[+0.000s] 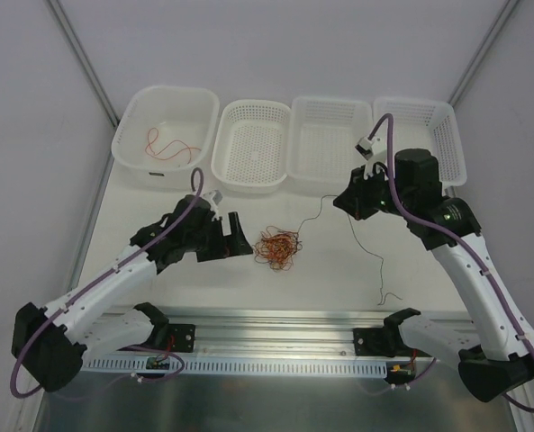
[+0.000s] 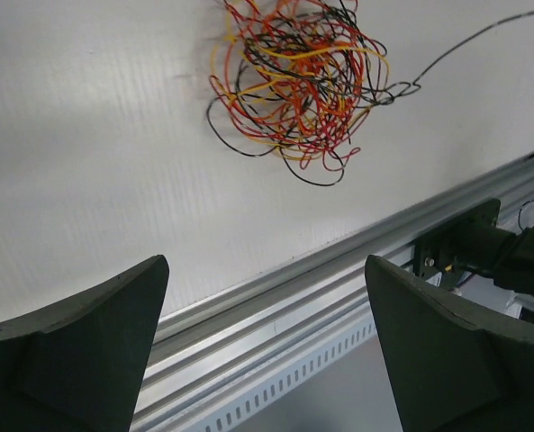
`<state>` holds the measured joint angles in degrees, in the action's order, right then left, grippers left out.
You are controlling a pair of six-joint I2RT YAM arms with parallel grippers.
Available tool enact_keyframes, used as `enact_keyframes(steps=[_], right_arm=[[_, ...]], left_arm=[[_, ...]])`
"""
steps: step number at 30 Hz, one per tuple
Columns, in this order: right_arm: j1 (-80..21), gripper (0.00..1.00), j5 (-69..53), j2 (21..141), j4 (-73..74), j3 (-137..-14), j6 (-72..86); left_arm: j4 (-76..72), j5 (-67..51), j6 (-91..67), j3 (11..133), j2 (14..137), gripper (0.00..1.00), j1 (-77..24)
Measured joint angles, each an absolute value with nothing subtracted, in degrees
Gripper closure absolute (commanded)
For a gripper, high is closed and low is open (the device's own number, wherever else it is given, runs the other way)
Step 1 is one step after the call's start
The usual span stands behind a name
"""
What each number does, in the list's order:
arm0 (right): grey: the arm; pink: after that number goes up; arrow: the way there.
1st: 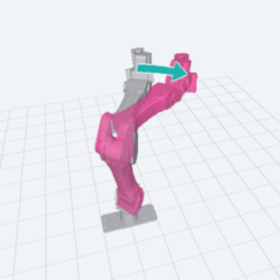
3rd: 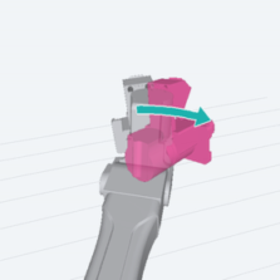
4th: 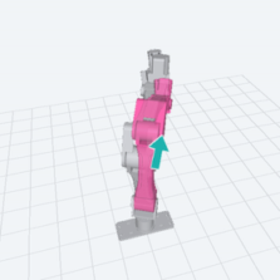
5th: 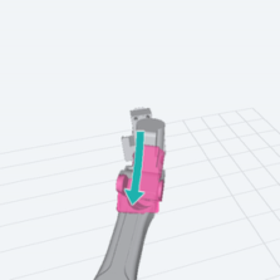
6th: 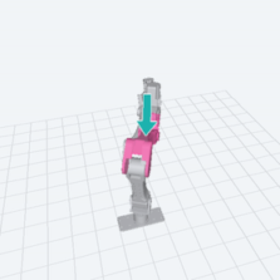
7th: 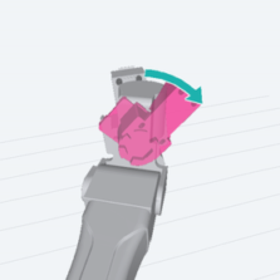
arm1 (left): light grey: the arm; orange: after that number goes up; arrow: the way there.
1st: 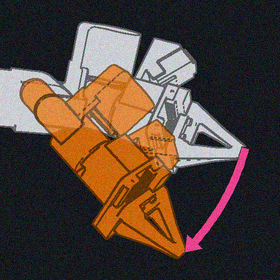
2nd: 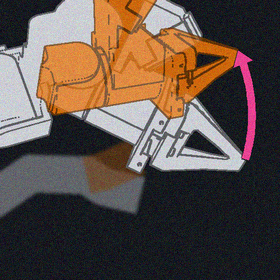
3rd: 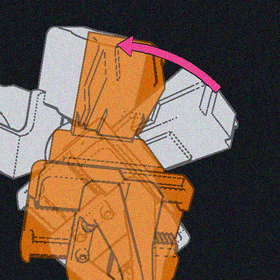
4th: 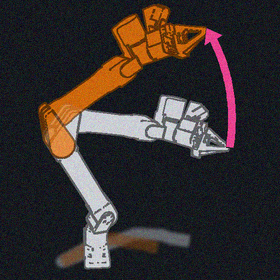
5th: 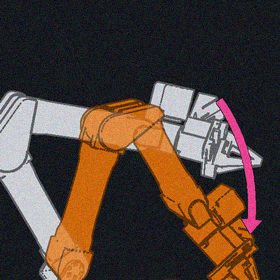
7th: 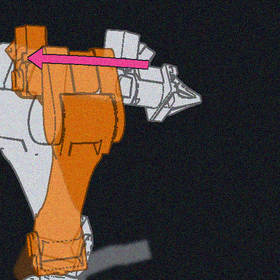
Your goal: Untangle the cables
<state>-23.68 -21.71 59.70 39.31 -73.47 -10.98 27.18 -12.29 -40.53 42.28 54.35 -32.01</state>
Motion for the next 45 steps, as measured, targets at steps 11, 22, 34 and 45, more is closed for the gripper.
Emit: enact_keyframes(steps=[11, 22, 34, 45], right_arm=[[-24.21, 0.99, -19.99, 59.37, 39.27, -73.03, -9.89], [-24.27, 0.99, -19.35, 57.41, 39.53, -71.00, -8.60], [-24.08, 0.99, -13.80, 54.85, 42.35, -70.57, -10.46], [-15.05, 0.99, -1.89, 54.39, 45.12, -68.51, -9.32]], left_arm=[[21.85, 5.72, -40.62, 55.40, 81.21, 0.21, -50.96], [19.11, 9.72, -38.02, 62.35, 96.05, 0.39, -54.76], [18.46, 11.20, -39.40, 59.66, 96.25, 1.00, -51.83], [23.14, 8.47, -36.07, 49.87, 65.04, 1.00, -25.15]])
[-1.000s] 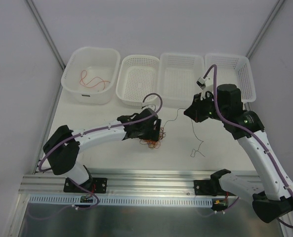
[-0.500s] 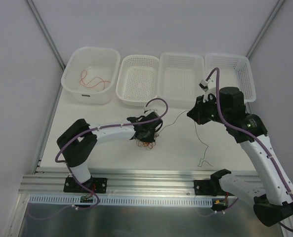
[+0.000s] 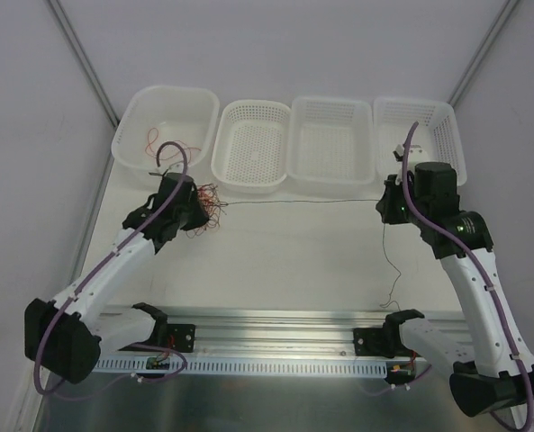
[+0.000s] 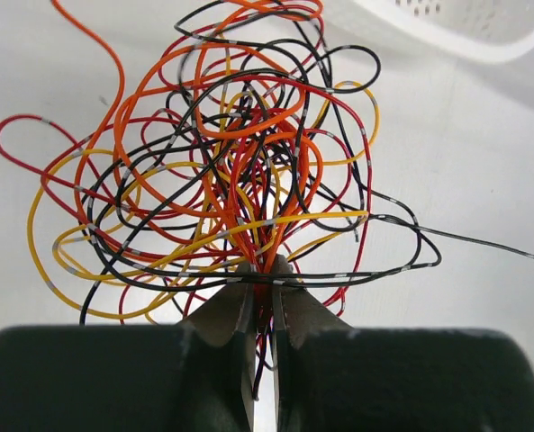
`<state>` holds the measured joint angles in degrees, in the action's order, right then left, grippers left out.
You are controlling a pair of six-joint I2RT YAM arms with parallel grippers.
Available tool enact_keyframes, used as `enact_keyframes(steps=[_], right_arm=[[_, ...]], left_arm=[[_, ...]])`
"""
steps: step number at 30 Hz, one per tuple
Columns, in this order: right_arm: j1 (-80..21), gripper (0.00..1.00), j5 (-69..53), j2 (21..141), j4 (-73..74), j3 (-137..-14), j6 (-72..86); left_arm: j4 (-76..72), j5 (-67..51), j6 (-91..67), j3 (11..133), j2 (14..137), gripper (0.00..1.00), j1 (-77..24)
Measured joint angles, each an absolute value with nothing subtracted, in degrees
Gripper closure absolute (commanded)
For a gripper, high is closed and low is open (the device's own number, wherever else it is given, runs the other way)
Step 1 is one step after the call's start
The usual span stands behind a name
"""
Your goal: Untangle the cables
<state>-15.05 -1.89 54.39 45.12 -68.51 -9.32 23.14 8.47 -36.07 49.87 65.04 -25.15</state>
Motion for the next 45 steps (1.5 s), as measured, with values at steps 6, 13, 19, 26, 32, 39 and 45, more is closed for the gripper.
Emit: enact_keyframes(steps=[6, 13, 19, 26, 32, 39, 45], right_arm=[[-5.56, 0.99, -1.83, 55.59, 45.91, -68.51, -6.33], [-0.08, 0.99, -6.39, 56.42, 47.13, -70.57, -3.60], [5.56, 0.99, -10.74, 57.23, 47.86, -75.31, -1.56], [8.64, 0.99, -16.51, 57.78, 49.95, -77.60, 0.91], [8.60, 0.99, -18.20, 58.78, 48.71, -77.21, 0.99], [-1.32, 0.99, -15.35, 62.78, 46.30, -67.33, -1.37], [-7.70, 0.96, -11.94, 66.02, 44.38, -62.26, -2.37]], left_arm=[[29.34, 8.10, -29.71, 49.82, 55.70, 1.00, -12.27], [35.44, 10.22, -23.86, 49.82, 56.16, 1.00, -0.12], [36.86, 11.73, -22.68, 49.82, 59.40, 1.00, 7.79], [37.50, 10.98, -22.70, 49.82, 61.69, 1.00, 13.63], [37.47, 4.69, -21.71, 49.76, 61.19, 1.00, 11.18], [35.38, -1.26, -25.56, 49.34, 58.76, 1.00, -11.55], [31.59, -0.80, -35.33, 47.48, 60.07, 1.00, -30.09]])
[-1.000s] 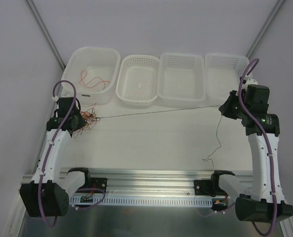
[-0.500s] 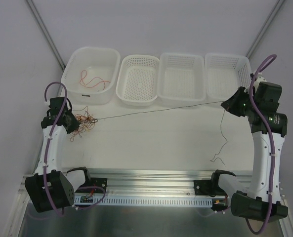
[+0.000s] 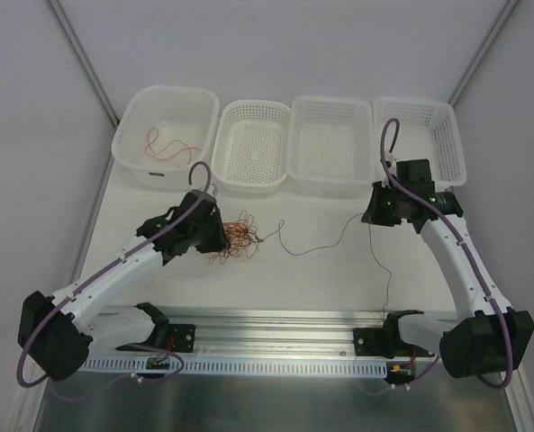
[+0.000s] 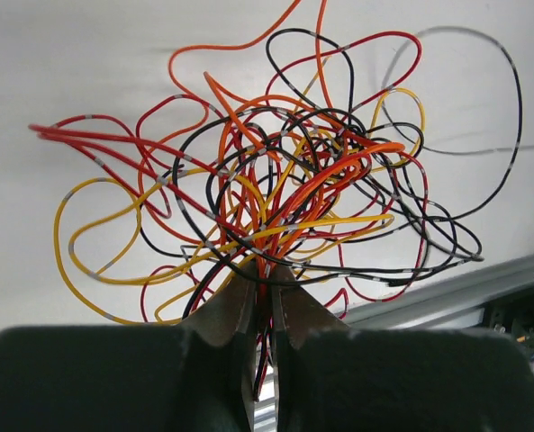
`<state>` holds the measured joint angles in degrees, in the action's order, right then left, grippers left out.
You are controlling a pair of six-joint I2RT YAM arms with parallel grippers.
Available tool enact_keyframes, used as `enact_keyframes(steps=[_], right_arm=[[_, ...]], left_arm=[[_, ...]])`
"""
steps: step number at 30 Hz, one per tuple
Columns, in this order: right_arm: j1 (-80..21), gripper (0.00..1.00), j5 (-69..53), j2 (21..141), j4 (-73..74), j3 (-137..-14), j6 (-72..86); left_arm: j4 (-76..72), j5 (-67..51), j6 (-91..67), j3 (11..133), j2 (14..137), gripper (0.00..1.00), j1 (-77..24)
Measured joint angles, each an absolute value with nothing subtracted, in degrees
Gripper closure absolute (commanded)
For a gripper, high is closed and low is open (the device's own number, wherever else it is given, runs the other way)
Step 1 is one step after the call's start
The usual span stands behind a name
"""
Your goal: Untangle the cables
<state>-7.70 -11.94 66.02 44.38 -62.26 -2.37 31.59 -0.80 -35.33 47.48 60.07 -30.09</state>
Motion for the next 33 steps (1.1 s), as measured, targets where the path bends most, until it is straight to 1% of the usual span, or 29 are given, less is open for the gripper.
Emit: enact_keyframes(steps=[1, 2, 3, 4, 5, 6, 8, 9, 10, 12, 13, 15, 18, 19, 22, 24, 26, 29, 33], right_arm=[[-8.64, 0.86, -11.51, 66.59, 43.42, -62.24, -2.44], [-9.58, 0.79, -11.18, 67.22, 42.28, -62.24, -2.44], [-10.52, 0.74, -10.83, 67.88, 41.25, -62.24, -2.57], [-11.33, 0.61, -10.52, 68.49, 40.32, -62.24, -2.79], [-12.25, 0.55, -10.26, 69.21, 39.38, -62.24, -2.83], [-13.23, 0.44, -9.93, 69.91, 38.59, -62.24, -3.14], [-15.22, 0.37, -9.34, 70.96, 37.74, -62.30, -3.86], [-16.21, 0.36, -9.15, 71.33, 37.65, -62.39, -4.10], [-17.30, 0.34, -8.82, 71.46, 37.67, -62.46, -4.40], [-19.64, 0.33, -8.27, 71.26, 37.67, -62.48, -4.54], [-20.80, 0.30, -8.16, 70.98, 37.69, -62.48, -4.40], [-23.46, 0.28, -7.92, 70.11, 37.65, -62.46, -3.64], [-29.32, 0.27, -6.52, 67.37, 36.71, -61.63, -1.17], [-31.35, 0.27, -5.67, 66.15, 36.25, -60.97, -0.21], [-36.88, 0.27, -4.23, 62.98, 34.46, -58.48, 2.90], [-39.83, 0.27, -3.68, 62.26, 32.86, -57.21, 5.15], [-42.04, 0.27, -3.64, 62.92, 31.07, -56.62, 6.81], [-45.32, 0.27, -2.68, 66.04, 28.27, -56.53, 9.02], [-48.38, 0.28, -2.13, 71.35, 24.29, -56.38, 11.70]], left_arm=[[30.30, 0.30, -37.15, 47.44, 61.30, 1.00, -33.67], [28.82, 0.89, -38.94, 47.42, 62.92, 0.99, -36.91], [27.18, 1.67, -40.71, 47.44, 64.82, 0.93, -39.99], [25.61, 2.28, -42.28, 47.46, 67.29, 0.86, -42.59], [24.34, 3.03, -43.62, 47.53, 69.89, 0.80, -44.73], [23.38, 3.57, -44.71, 47.62, 72.42, 0.63, -46.30], [22.63, 4.12, -46.28, 47.77, 75.96, 0.41, -47.86], [22.55, 4.36, -46.74, 47.90, 76.99, 0.24, -48.12], [22.59, 4.62, -46.78, 48.05, 77.49, 0.17, -48.38], [22.46, 4.89, -47.03, 48.56, 77.10, 0.08, -48.40], [22.13, 4.99, -46.78, 48.82, 76.36, 0.03, -48.40], [21.71, 5.02, -45.69, 48.93, 73.76, 0.03, -48.40], [21.96, 5.02, -43.03, 48.88, 68.25, 0.09, -48.40], [21.96, 5.02, -42.04, 48.77, 66.15, 0.12, -48.40], [22.11, 5.32, -39.86, 47.09, 60.62, 0.18, -48.29], [22.57, 5.63, -39.64, 45.12, 58.43, 0.24, -47.83], [23.53, 5.76, -40.10, 43.35, 57.78, 0.29, -46.85], [24.62, 6.22, -41.91, 42.22, 58.57, 0.33, -45.56], [24.38, 6.07, -45.28, 42.28, 62.39, 0.39, -45.28]])
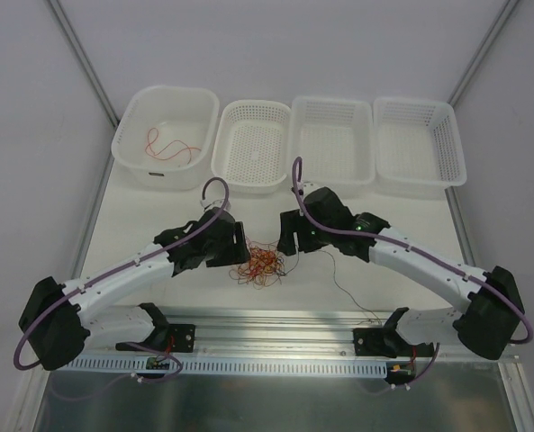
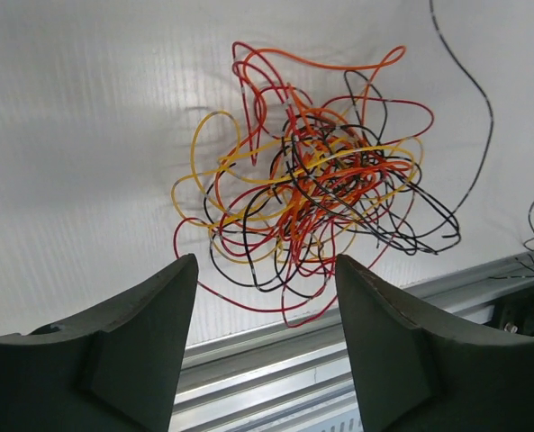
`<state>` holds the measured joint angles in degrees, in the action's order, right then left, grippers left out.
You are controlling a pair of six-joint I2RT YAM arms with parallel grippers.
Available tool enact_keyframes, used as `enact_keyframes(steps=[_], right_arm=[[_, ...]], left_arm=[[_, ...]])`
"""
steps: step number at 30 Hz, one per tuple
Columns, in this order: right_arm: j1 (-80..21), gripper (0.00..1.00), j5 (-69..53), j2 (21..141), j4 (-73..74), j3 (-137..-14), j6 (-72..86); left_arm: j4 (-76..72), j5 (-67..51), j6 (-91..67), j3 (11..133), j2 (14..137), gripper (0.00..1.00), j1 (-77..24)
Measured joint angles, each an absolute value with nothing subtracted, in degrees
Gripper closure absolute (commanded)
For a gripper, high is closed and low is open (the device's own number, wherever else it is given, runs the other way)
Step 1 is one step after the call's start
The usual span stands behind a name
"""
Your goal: Untangle the cables
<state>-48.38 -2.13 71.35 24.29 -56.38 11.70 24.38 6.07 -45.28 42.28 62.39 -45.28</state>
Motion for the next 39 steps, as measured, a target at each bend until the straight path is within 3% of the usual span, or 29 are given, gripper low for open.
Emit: enact_keyframes(steps=[6, 13, 14, 17, 18, 21, 30, 35, 39], right_arm=[[-50.06, 0.31, -2.13, 77.97, 19.59, -56.21, 14.70], [-51.18, 0.39, -2.17, 85.78, 15.27, -56.18, 16.05], [-51.22, 0.43, -2.15, 86.89, 15.00, -56.12, 16.05], [-51.22, 0.69, -2.02, 89.47, 14.48, -55.48, 15.75], [-51.20, 0.83, -1.87, 90.17, 14.44, -55.27, 15.84], [-50.89, 0.99, -1.72, 91.46, 14.33, -54.22, 15.84], [-47.09, 0.99, -3.22, 91.57, 14.11, -51.77, 13.85], [-46.33, 0.99, -4.58, 91.59, 14.00, -51.72, 13.04], [-46.00, 0.99, -5.45, 91.68, 13.63, -51.51, 12.78]], left_arm=[[24.29, 6.31, -47.94, 42.28, 66.72, 0.37, -44.82], [24.10, 6.52, -50.52, 40.88, 60.29, 0.34, -40.23], [24.08, 6.55, -50.57, 40.56, 59.16, 0.34, -39.79], [23.83, 6.39, -50.61, 39.86, 57.82, 0.34, -39.64], [23.77, 6.22, -50.63, 39.55, 57.84, 0.34, -39.64], [23.75, 6.02, -50.92, 38.57, 58.24, 0.36, -39.64], [22.50, 4.64, -49.89, 37.85, 61.45, 0.39, -39.64], [20.71, 3.01, -47.94, 38.81, 65.52, 0.51, -39.64], [18.13, 0.38, -44.62, 40.18, 69.54, 0.54, -39.62]])
